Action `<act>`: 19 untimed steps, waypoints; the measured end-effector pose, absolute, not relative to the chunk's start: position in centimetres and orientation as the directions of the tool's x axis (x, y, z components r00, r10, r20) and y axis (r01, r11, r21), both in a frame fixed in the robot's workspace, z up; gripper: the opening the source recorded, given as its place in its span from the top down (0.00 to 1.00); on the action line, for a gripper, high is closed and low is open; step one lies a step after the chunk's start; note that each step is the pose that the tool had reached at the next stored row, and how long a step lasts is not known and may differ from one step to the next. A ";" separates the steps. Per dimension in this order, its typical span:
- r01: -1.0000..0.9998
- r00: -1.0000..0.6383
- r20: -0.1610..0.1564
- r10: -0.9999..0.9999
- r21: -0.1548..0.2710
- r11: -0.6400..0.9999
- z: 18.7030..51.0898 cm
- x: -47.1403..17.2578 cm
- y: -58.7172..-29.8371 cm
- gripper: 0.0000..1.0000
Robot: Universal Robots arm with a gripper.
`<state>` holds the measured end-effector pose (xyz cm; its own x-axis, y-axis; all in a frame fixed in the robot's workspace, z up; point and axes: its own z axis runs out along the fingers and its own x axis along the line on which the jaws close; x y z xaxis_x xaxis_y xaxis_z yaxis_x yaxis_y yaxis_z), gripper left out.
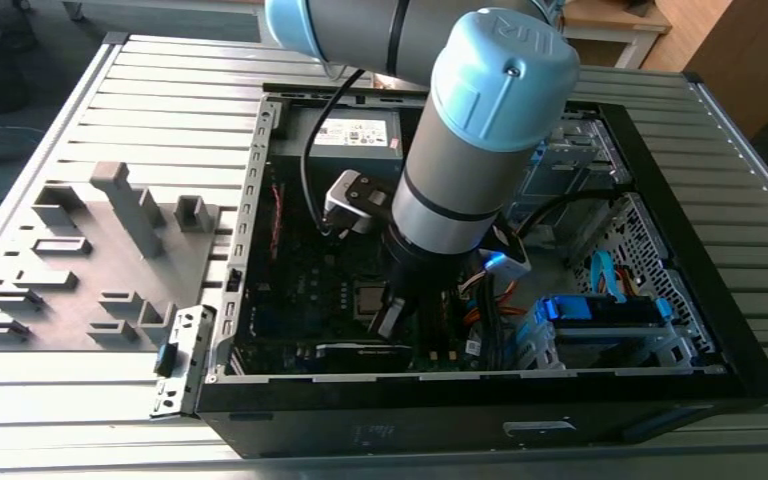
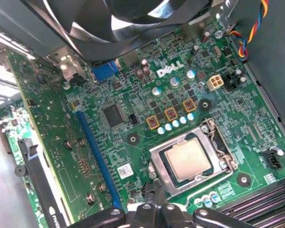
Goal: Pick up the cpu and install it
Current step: 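Install the first cpu locking lever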
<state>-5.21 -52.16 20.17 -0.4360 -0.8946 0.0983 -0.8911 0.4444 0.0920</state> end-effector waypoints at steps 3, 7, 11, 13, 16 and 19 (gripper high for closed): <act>-0.891 -0.436 0.098 -0.895 0.092 0.444 20.2 -5.2 -52.1 0.89; -0.891 -0.436 0.098 -0.895 0.092 0.444 20.2 -5.1 -51.9 0.89; -0.891 -0.436 0.096 -0.895 0.093 0.444 20.2 -5.1 -51.8 0.89; -0.891 -0.436 0.095 -0.895 0.094 0.444 20.1 -5.0 -51.7 0.89; -0.891 -0.436 0.092 -0.895 0.095 0.444 20.1 -5.0 -51.6 0.89; -0.891 -0.436 0.088 -0.896 0.097 0.443 20.1 -5.0 -51.6 0.89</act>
<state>-4.99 -51.55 20.13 -0.4360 -0.8956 0.0882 -0.8911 0.4433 0.0968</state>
